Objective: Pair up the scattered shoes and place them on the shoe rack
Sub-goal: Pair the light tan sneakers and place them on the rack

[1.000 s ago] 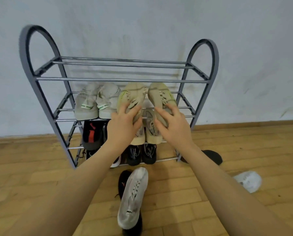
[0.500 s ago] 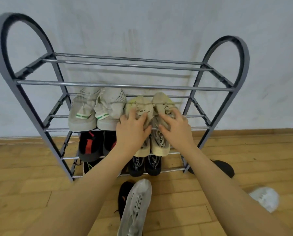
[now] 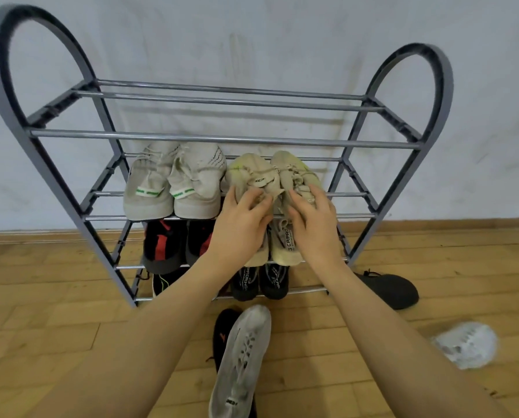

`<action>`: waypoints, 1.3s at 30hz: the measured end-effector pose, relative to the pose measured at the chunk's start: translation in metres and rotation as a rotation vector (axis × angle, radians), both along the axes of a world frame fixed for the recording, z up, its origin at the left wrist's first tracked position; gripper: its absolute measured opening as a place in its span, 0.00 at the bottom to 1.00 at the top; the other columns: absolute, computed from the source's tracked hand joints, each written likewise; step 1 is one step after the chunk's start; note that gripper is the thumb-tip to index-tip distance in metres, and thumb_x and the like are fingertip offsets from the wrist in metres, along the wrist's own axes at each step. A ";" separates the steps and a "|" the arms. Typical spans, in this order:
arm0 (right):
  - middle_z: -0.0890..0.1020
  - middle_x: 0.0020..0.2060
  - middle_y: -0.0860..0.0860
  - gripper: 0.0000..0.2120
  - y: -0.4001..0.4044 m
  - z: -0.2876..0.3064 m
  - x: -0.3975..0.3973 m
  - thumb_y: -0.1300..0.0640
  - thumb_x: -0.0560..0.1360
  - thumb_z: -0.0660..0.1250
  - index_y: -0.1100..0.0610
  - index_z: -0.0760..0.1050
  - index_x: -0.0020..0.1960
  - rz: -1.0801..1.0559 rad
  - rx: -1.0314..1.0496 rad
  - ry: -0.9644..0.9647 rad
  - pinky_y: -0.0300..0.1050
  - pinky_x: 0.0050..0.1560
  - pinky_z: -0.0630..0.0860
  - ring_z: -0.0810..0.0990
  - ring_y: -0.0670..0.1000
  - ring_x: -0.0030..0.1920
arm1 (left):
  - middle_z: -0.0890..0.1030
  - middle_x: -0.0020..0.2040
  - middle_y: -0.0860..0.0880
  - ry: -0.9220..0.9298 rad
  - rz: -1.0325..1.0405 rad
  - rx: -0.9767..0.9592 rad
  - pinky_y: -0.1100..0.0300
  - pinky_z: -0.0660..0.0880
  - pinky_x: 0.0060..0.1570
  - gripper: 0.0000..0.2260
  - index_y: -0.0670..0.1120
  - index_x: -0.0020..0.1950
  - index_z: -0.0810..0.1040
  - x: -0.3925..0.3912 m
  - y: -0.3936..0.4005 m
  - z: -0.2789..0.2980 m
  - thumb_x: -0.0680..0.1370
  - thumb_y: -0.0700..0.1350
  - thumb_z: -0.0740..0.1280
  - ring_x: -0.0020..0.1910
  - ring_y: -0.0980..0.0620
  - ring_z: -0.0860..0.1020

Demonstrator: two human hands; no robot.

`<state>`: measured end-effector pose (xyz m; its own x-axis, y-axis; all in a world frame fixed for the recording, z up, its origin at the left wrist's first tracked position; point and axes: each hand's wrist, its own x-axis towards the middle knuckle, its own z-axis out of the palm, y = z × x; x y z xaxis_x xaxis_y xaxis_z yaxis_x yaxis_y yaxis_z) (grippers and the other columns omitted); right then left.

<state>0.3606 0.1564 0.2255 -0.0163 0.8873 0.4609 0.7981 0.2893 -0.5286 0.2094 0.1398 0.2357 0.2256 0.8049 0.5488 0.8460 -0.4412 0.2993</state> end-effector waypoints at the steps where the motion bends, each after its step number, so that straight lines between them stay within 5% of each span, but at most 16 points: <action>1: 0.66 0.70 0.58 0.15 0.000 0.001 -0.001 0.57 0.79 0.61 0.53 0.75 0.64 0.001 0.031 0.022 0.61 0.65 0.63 0.64 0.62 0.69 | 0.78 0.58 0.39 -0.023 -0.008 0.058 0.37 0.68 0.61 0.13 0.39 0.59 0.78 0.000 0.000 -0.002 0.75 0.39 0.68 0.56 0.28 0.73; 6: 0.69 0.68 0.58 0.15 0.006 0.002 -0.002 0.58 0.78 0.62 0.53 0.75 0.64 0.010 0.142 0.073 0.61 0.65 0.65 0.66 0.61 0.68 | 0.80 0.55 0.39 -0.081 -0.029 0.276 0.34 0.69 0.59 0.11 0.38 0.55 0.80 -0.004 0.008 -0.008 0.74 0.38 0.68 0.48 0.36 0.79; 14: 0.66 0.70 0.60 0.16 0.027 -0.015 -0.003 0.57 0.78 0.63 0.52 0.74 0.66 0.017 0.021 -0.024 0.62 0.65 0.64 0.63 0.63 0.69 | 0.77 0.61 0.37 -0.073 0.003 0.058 0.34 0.70 0.58 0.14 0.39 0.57 0.80 0.003 0.024 -0.021 0.72 0.39 0.71 0.61 0.25 0.69; 19: 0.66 0.70 0.60 0.18 0.024 -0.018 0.009 0.55 0.78 0.61 0.50 0.71 0.68 0.065 0.025 -0.092 0.61 0.62 0.68 0.67 0.63 0.67 | 0.73 0.63 0.35 -0.119 -0.001 0.017 0.37 0.76 0.51 0.15 0.40 0.59 0.78 0.001 0.023 -0.027 0.73 0.41 0.71 0.63 0.28 0.69; 24: 0.68 0.68 0.62 0.16 0.022 -0.016 0.013 0.60 0.78 0.63 0.55 0.75 0.65 0.060 0.082 -0.041 0.62 0.62 0.68 0.68 0.63 0.67 | 0.71 0.66 0.37 -0.240 -0.003 0.007 0.37 0.73 0.56 0.15 0.40 0.61 0.77 0.005 0.034 -0.020 0.75 0.40 0.68 0.62 0.33 0.70; 35: 0.70 0.67 0.60 0.16 0.027 -0.023 0.003 0.53 0.79 0.60 0.50 0.73 0.66 -0.004 0.097 -0.134 0.55 0.59 0.71 0.69 0.62 0.65 | 0.75 0.64 0.37 0.063 0.124 0.088 0.39 0.77 0.49 0.17 0.44 0.63 0.77 0.000 0.028 -0.033 0.76 0.48 0.67 0.60 0.29 0.73; 39: 0.71 0.67 0.58 0.16 0.030 -0.028 -0.003 0.52 0.79 0.60 0.48 0.74 0.66 -0.032 0.118 -0.156 0.53 0.54 0.73 0.69 0.62 0.65 | 0.73 0.66 0.37 0.018 0.131 0.023 0.38 0.77 0.47 0.18 0.45 0.66 0.74 0.002 0.028 -0.033 0.77 0.46 0.67 0.64 0.28 0.68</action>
